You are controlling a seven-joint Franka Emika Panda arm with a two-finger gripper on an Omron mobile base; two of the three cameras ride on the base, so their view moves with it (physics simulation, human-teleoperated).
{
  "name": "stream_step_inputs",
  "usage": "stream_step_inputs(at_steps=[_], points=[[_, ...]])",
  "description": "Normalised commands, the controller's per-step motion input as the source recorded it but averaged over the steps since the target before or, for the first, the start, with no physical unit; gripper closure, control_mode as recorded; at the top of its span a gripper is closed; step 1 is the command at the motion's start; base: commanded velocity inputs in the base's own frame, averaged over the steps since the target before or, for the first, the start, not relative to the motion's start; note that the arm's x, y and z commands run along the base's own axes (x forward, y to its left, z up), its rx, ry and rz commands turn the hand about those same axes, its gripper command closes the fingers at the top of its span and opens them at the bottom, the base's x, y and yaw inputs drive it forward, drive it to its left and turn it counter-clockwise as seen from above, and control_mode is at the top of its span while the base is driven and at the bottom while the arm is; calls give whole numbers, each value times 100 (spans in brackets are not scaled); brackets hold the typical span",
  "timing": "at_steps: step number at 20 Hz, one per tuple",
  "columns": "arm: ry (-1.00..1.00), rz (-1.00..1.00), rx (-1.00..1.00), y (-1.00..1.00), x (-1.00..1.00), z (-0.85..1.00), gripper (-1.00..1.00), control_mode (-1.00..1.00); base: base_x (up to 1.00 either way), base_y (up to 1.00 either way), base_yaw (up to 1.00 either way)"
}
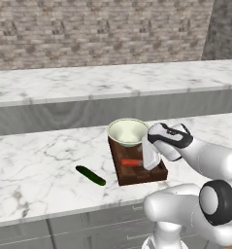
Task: Place the two vegetables and bowl onto the tray for setting up a vegetable dip station.
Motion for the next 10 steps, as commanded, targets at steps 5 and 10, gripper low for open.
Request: stream_step_inputs(at_steps=[5, 10], points=[[6, 0, 0, 0, -10, 25, -100, -100, 0, 0, 0], [18, -1, -1, 0, -29, 30, -100, -100, 0, 0, 0]])
